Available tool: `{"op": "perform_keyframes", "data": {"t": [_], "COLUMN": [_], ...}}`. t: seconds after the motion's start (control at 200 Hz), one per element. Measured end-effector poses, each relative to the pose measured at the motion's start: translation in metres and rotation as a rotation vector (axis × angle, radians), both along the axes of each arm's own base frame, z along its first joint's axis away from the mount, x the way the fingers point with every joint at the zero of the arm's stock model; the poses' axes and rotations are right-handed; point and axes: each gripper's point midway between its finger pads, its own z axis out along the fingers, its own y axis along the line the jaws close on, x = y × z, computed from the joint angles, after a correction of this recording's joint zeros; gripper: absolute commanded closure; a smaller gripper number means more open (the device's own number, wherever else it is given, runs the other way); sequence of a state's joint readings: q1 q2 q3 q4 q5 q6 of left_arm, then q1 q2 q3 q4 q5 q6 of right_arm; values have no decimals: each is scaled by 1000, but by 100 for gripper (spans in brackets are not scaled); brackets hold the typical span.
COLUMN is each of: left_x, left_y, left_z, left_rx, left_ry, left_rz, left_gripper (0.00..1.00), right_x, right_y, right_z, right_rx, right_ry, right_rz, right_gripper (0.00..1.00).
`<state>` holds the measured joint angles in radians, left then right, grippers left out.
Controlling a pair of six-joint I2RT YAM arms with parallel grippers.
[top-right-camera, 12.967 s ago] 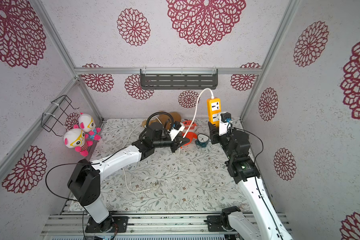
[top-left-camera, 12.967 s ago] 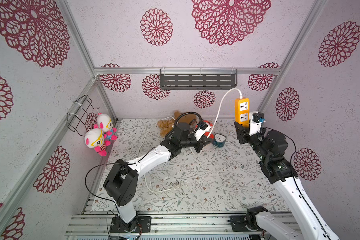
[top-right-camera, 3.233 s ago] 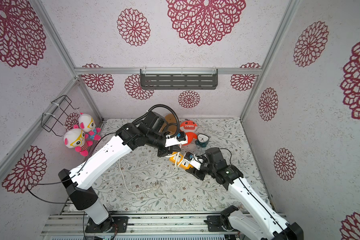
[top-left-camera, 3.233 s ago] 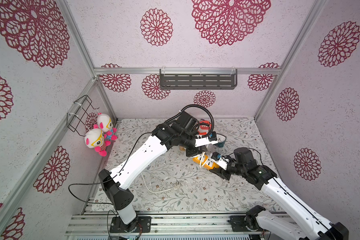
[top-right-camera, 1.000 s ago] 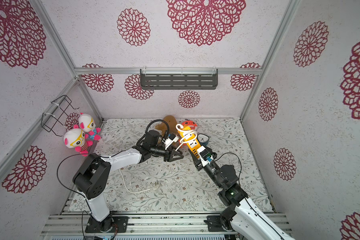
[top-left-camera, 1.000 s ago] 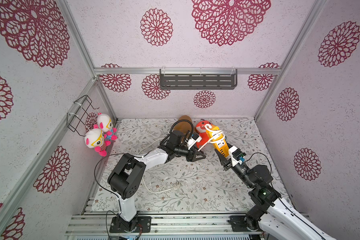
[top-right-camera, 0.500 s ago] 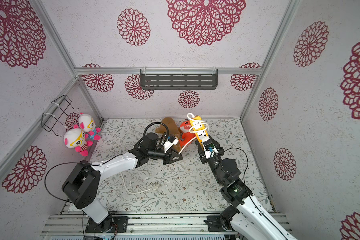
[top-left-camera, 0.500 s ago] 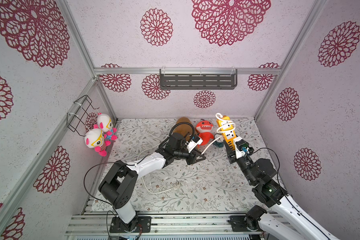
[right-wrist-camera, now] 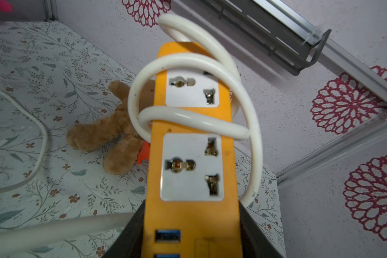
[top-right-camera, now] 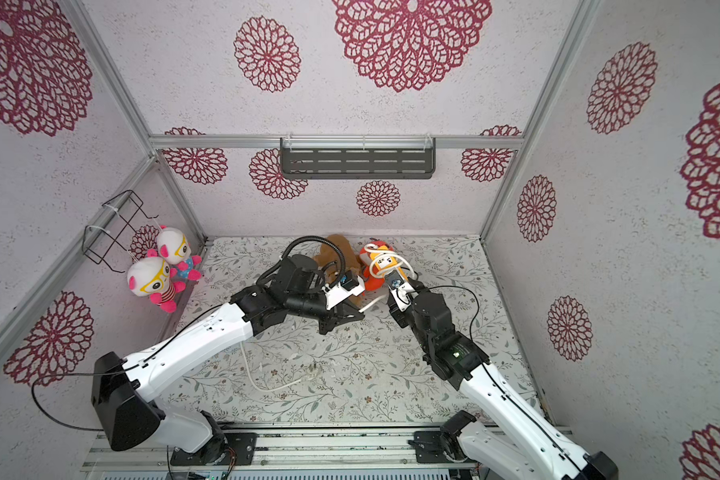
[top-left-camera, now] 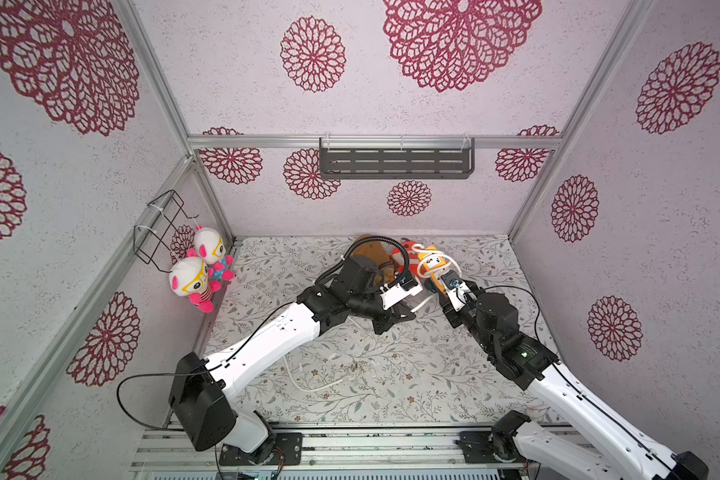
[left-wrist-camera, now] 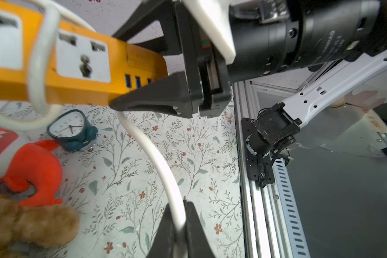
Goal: Wrap the cord around the power strip
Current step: Wrap the power cord around the power strip.
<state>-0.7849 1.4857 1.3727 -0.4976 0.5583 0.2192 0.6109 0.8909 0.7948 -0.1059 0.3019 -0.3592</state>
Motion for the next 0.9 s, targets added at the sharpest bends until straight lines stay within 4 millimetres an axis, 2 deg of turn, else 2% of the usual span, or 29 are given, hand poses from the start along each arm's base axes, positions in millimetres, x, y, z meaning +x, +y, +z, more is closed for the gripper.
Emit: {"op": "perform_keyframes", "data": {"t": [0.115,0.275,0.485,0.58,0.901], "left_x": [2,7,23,29,41], "left_y": [10,20,34,36,34], "left_z": [13,21,38,39,31], "left_rx": [37,93,148,182,291], "left_ry": [-68,-122,-163,-160,-112], "left_rz": [16,30,44,32,-53], "left_gripper": [99,100,100,100,88], "right_x": [-6,-17,-44,-56,-83], "right_y": [10,25,53,62,87], "right_z": [-13,-27,-50,-54,-62], "right_rx": [-19,-26,-23,-14,29], "right_ry": [51,103,161,184,232], "right_rz": [70,180,411,496,708], "right_gripper": [97,98,98,100,100]}}
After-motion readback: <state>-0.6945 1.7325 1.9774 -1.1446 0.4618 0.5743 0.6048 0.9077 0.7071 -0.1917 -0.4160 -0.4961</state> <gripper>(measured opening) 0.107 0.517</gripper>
